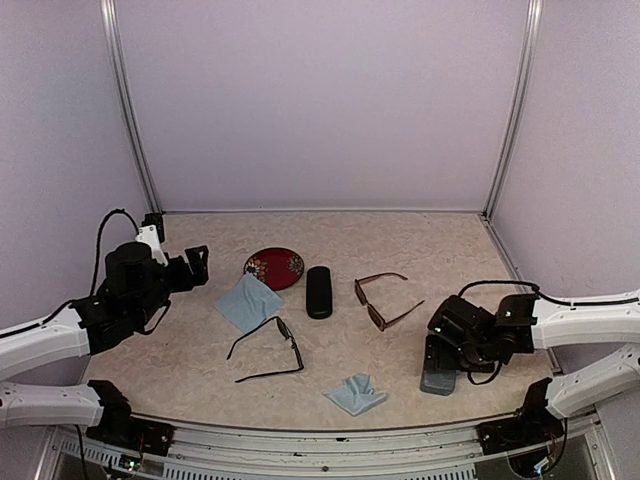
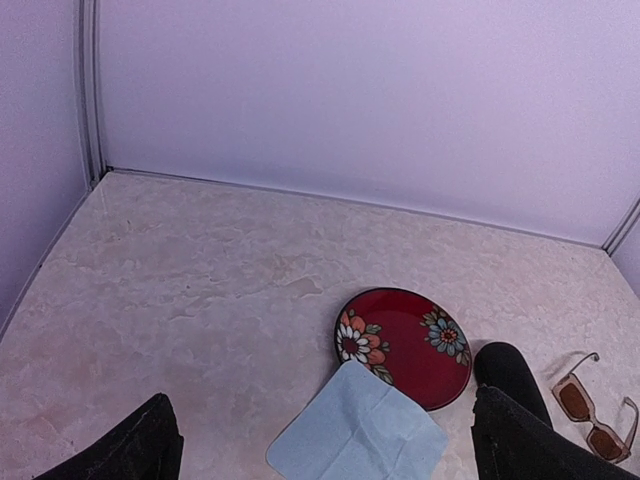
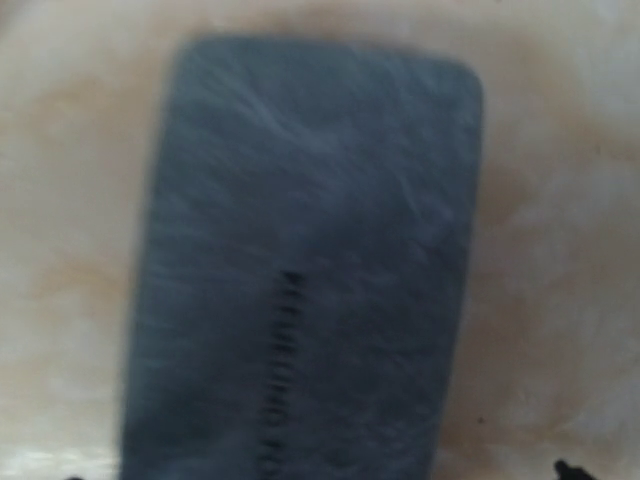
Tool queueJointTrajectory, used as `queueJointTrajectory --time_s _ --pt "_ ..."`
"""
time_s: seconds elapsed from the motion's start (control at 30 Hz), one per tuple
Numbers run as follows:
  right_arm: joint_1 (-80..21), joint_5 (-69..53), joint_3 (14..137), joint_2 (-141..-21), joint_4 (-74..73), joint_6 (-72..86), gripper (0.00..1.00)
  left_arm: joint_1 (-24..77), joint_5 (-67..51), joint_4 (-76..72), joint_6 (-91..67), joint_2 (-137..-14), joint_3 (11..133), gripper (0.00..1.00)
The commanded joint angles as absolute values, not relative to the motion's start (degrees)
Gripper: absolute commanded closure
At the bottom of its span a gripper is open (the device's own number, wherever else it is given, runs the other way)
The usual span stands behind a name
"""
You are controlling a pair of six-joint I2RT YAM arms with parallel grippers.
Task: Organize the sunglasses
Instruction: Pick up the sunglasses case from the center of the board.
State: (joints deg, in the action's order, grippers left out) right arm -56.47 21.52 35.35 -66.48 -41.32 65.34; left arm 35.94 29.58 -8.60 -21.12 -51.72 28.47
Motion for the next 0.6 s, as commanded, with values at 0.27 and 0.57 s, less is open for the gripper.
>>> queueJointTrajectory --time_s 0.27,0.57 --pt "-57.1 20.2 33.1 -71.2 -33.6 65.7 0.00 37.0 29.0 -10.8 -23.3 -51.2 27.1 0.01" --pt "-55.4 17.9 31.0 -73.3 -28.5 64.2 0.06 37.1 28.9 -11.2 -23.2 -51.6 27.1 0.01"
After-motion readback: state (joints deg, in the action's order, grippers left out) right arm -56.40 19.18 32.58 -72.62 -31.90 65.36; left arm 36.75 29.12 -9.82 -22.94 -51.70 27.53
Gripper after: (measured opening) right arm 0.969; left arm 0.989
